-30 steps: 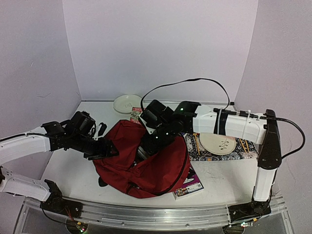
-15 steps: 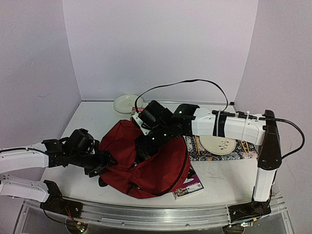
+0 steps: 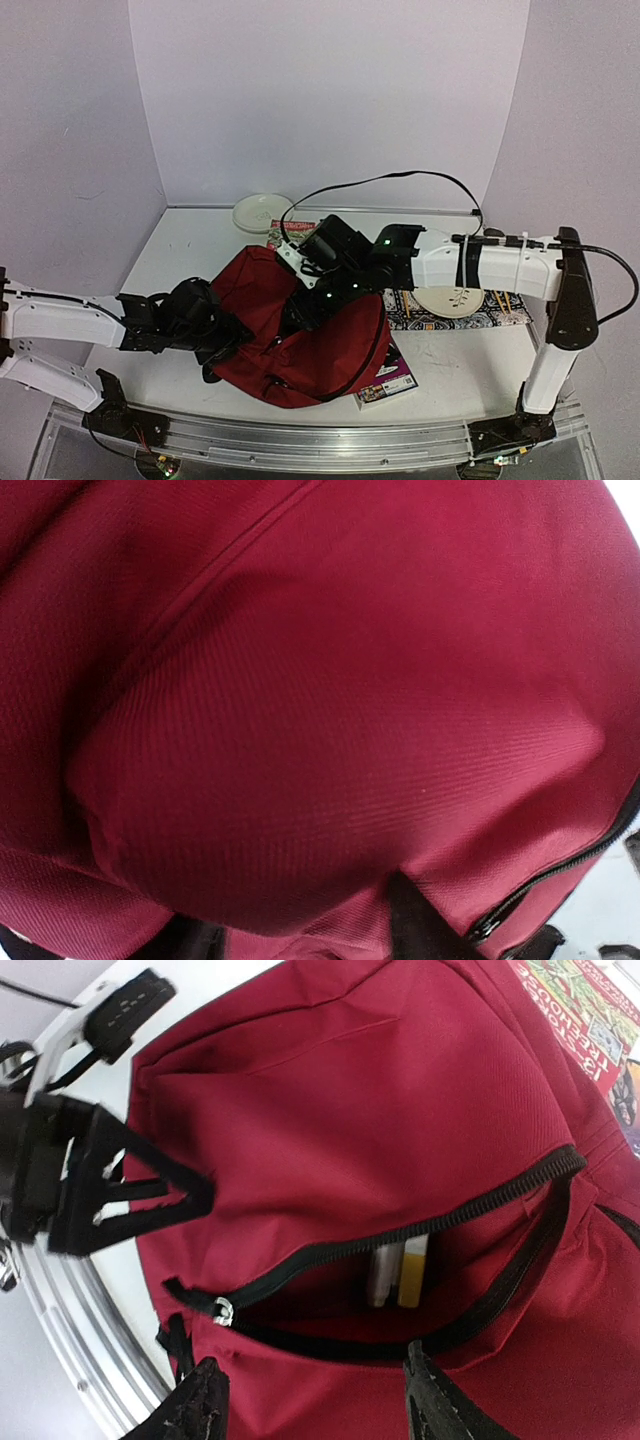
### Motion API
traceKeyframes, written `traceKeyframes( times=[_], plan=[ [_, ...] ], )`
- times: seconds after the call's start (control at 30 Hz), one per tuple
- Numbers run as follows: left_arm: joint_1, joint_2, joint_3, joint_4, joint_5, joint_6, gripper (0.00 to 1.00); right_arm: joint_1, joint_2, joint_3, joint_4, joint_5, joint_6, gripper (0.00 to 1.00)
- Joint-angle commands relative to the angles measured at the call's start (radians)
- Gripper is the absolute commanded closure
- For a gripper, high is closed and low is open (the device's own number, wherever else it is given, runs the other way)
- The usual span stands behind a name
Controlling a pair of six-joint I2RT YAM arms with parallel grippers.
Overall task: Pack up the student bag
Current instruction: Grab the student bag from the lower front pocket.
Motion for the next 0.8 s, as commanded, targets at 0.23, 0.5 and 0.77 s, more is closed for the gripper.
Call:
traceKeyframes(
  times=[0.23, 0.5, 0.77],
  plan=[
    [-0.047, 0.05, 0.11, 0.144, -0.12, -0.001, 1.0, 0.015, -0.113, -0.062, 0.045, -0.131, -0.15, 0.38],
    [-0.049, -0.024, 0.151, 0.135, -0.107, 0.02, 1.0, 0.026, -0.105, -0.053, 0.047, -0.152, -0.31, 0.36],
    [-0.05, -0.073, 0.137, 0.135, -0.094, 0.013, 1.0, 0.078, -0.017, 0.003, 0.021, -0.059, -0.42, 0.38]
  ],
)
